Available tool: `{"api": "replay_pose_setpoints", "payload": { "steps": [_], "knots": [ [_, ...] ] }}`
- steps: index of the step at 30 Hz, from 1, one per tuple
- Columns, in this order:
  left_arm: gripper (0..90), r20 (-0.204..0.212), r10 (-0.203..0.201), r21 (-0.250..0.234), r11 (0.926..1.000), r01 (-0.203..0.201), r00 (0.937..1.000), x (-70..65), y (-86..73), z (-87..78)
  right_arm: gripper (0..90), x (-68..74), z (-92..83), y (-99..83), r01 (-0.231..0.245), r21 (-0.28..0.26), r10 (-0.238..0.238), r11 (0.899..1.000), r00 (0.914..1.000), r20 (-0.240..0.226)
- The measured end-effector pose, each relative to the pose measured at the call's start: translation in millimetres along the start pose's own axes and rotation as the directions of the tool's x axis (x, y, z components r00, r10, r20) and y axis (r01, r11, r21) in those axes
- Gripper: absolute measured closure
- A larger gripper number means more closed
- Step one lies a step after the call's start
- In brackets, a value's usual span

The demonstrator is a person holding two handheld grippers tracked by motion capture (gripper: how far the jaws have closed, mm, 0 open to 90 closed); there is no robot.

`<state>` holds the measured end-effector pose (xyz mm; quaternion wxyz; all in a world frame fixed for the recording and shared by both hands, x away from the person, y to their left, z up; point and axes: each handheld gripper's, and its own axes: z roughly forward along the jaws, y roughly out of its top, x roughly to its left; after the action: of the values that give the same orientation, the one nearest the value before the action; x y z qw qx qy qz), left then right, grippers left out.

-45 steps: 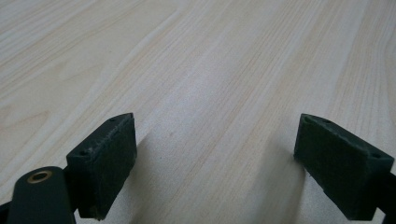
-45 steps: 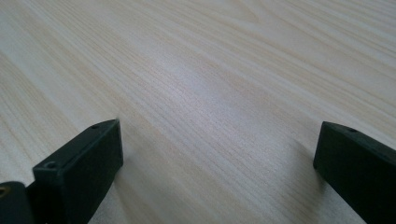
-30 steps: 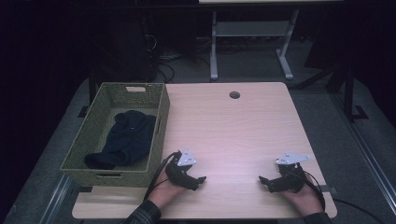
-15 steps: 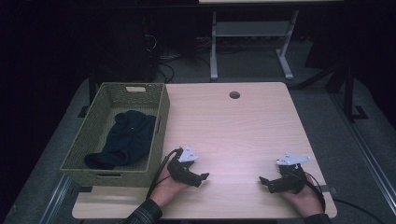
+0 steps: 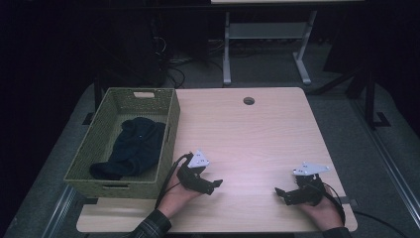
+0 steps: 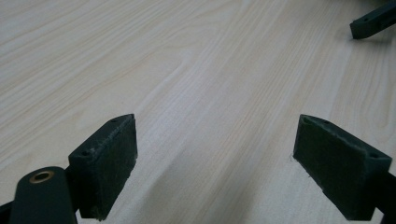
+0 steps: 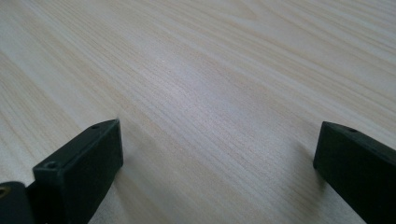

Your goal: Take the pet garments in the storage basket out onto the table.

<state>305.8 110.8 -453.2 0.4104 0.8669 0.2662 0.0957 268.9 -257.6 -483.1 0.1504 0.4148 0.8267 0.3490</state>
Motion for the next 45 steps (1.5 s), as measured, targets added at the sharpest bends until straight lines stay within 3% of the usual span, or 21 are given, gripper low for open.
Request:
{"api": "replay_pose_setpoints", "payload": {
  "steps": [6, 14, 45],
  "knots": [
    [12.9, -0.010, 0.020, -0.012, 0.9997, -0.020, 0.9998, -0.6, 5.5, -6.7, 1.1, 0.1, -0.1, 0.0, -0.001, 0.000, 0.001, 1.000, 1.0000, 0.000],
    [12.9, -0.017, 0.015, -0.047, 0.9988, -0.015, 0.9998, 1.0, 17.2, -15.5, 1.1, 0.1, -0.1, 0.0, -0.001, 0.000, 0.001, 1.000, 1.0000, 0.000],
    [12.9, -0.009, 0.060, -0.050, 0.9969, -0.060, 0.9982, 5.9, 49.2, -30.4, 1.1, 0.0, 0.4, 0.3, -0.001, -0.001, 0.001, 1.000, 1.0000, 0.002]
  ]
}}
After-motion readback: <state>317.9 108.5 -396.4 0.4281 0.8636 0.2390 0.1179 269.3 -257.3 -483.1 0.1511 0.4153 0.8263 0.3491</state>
